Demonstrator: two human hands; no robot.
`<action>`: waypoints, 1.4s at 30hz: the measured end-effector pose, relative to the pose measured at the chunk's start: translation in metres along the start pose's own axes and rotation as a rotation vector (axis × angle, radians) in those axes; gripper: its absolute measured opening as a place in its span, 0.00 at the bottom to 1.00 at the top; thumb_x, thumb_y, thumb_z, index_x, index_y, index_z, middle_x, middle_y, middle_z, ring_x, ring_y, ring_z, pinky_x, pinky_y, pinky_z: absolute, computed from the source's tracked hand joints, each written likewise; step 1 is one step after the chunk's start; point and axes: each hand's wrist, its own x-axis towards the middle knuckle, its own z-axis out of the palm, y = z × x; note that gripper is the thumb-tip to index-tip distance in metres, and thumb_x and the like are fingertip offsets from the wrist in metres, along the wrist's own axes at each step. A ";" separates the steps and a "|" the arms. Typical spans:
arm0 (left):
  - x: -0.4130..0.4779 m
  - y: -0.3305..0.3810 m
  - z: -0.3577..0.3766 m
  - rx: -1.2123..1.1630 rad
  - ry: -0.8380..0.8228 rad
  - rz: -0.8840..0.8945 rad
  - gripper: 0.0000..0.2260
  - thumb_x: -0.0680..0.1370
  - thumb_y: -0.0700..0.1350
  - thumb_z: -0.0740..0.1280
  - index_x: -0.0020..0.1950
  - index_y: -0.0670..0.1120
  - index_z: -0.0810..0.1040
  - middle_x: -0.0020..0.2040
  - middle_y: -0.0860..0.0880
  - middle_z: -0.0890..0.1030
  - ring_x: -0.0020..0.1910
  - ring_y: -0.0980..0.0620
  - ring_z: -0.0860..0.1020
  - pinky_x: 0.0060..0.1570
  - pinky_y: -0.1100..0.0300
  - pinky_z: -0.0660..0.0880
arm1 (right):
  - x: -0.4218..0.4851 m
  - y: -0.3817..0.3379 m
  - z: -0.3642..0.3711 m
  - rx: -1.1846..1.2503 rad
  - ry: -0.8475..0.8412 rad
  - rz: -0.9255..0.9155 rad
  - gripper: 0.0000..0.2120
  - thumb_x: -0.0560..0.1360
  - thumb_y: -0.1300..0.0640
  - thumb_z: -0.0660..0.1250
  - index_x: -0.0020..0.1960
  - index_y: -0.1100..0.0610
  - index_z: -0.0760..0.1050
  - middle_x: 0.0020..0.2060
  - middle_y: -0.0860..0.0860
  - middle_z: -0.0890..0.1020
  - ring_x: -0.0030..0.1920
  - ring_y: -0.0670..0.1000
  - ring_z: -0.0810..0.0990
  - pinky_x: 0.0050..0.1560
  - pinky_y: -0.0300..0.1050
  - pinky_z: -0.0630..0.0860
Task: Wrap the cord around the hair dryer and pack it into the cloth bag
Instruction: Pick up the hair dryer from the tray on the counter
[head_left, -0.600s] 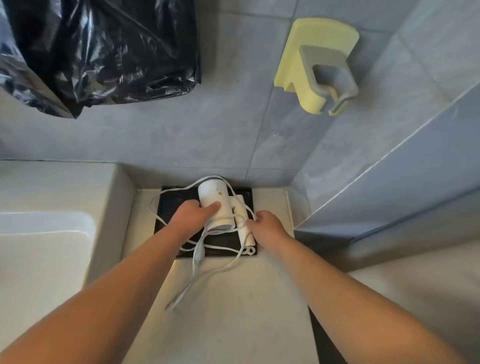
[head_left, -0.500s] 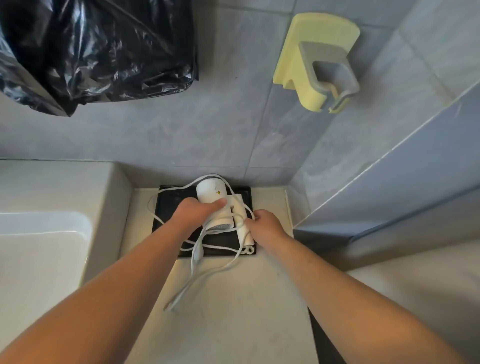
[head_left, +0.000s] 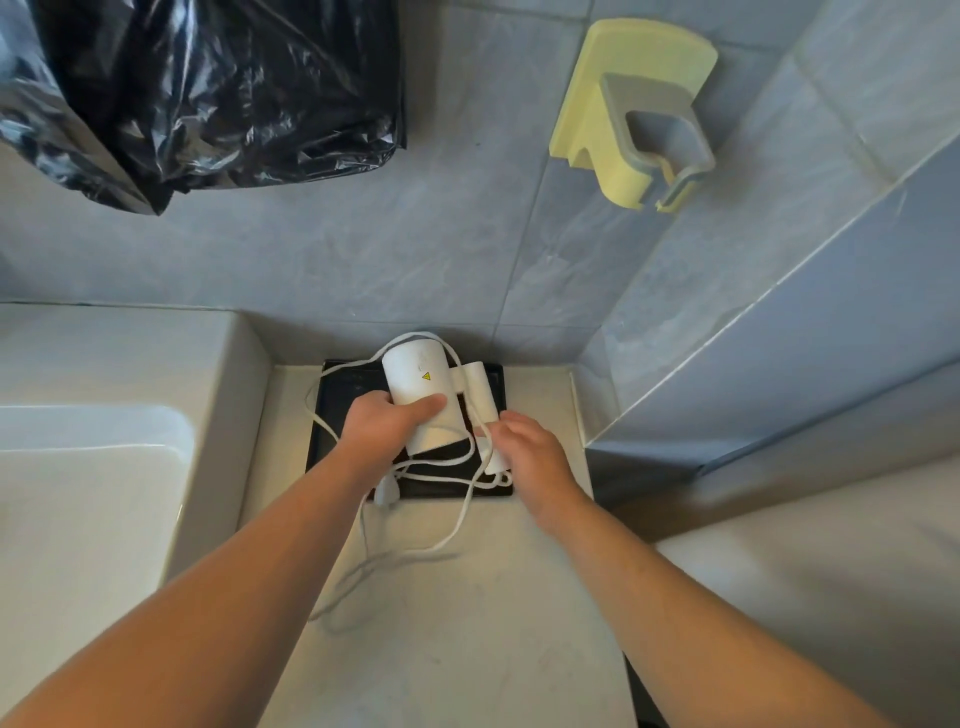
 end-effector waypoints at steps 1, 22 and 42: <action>-0.004 0.000 -0.003 -0.028 -0.033 0.018 0.18 0.69 0.53 0.78 0.51 0.44 0.79 0.45 0.45 0.85 0.43 0.46 0.84 0.45 0.50 0.82 | 0.000 -0.002 -0.003 0.094 0.006 0.058 0.08 0.73 0.55 0.66 0.44 0.59 0.81 0.45 0.55 0.83 0.46 0.55 0.80 0.47 0.47 0.76; -0.087 -0.017 0.018 0.626 0.087 0.492 0.41 0.62 0.67 0.75 0.66 0.49 0.67 0.62 0.53 0.67 0.56 0.52 0.72 0.54 0.53 0.77 | -0.011 -0.027 -0.009 0.186 0.044 0.084 0.09 0.76 0.50 0.65 0.45 0.53 0.82 0.33 0.53 0.82 0.33 0.54 0.80 0.37 0.50 0.78; -0.049 0.037 -0.021 0.566 0.185 0.641 0.37 0.77 0.52 0.70 0.80 0.53 0.52 0.79 0.50 0.60 0.70 0.46 0.71 0.67 0.47 0.72 | -0.036 -0.049 -0.041 -0.386 0.169 -0.448 0.16 0.75 0.49 0.66 0.61 0.52 0.77 0.45 0.47 0.80 0.46 0.47 0.78 0.43 0.42 0.76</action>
